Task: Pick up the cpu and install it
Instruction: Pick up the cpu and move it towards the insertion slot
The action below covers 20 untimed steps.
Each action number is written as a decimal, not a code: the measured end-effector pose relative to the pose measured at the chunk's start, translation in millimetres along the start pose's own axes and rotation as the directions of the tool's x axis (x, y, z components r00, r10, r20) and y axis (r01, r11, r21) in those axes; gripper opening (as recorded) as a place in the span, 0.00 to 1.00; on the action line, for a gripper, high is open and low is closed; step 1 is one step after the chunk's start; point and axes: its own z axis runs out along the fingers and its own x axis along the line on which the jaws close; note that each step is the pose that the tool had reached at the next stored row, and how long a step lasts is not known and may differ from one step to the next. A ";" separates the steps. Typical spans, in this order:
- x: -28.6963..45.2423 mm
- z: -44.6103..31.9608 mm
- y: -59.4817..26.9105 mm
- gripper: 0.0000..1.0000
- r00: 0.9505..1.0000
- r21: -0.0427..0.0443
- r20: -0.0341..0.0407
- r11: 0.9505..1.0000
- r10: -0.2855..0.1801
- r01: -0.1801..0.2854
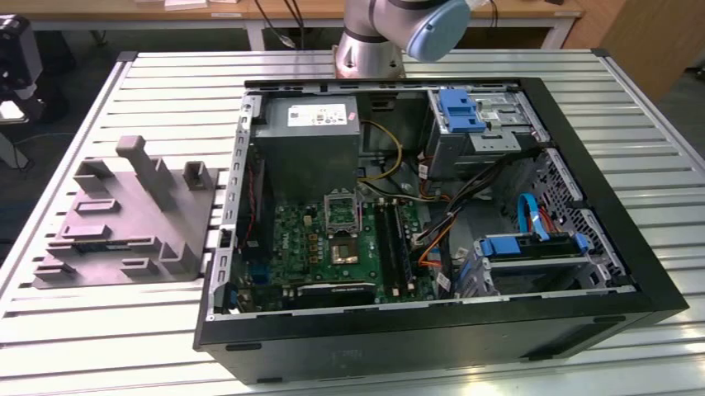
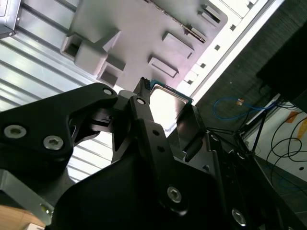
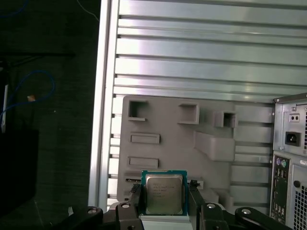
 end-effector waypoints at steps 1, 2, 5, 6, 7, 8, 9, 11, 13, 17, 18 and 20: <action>-1.2 0.1 0.0 0.47 1.000 0.000 0.000 1.000 0.000 0.000; -2.6 0.3 -0.1 0.47 1.000 0.000 0.000 1.000 0.000 0.000; -7.9 0.7 -0.3 0.47 1.000 0.000 0.000 1.000 0.000 0.000; -10.0 0.8 -0.4 0.47 1.000 0.000 0.000 1.000 0.000 0.000; -12.1 0.9 -0.5 0.47 1.000 0.000 0.000 1.000 0.000 0.000; -14.3 1.1 -0.6 0.47 1.000 0.000 0.000 1.000 0.000 0.000; -16.6 1.3 -0.7 0.47 1.000 0.000 0.000 1.000 0.000 0.000; -21.0 1.6 -0.9 0.47 1.000 0.000 0.000 1.000 0.000 0.000; -24.9 1.8 -1.1 0.47 1.000 0.000 0.000 1.000 0.000 0.000; -32.1 2.5 -1.4 0.47 1.000 0.000 0.000 1.000 0.000 0.000; -33.9 2.7 -1.5 0.47 1.000 0.000 0.000 1.000 0.000 0.000; -38.2 2.9 -1.7 0.47 1.000 0.000 0.000 1.000 0.000 0.000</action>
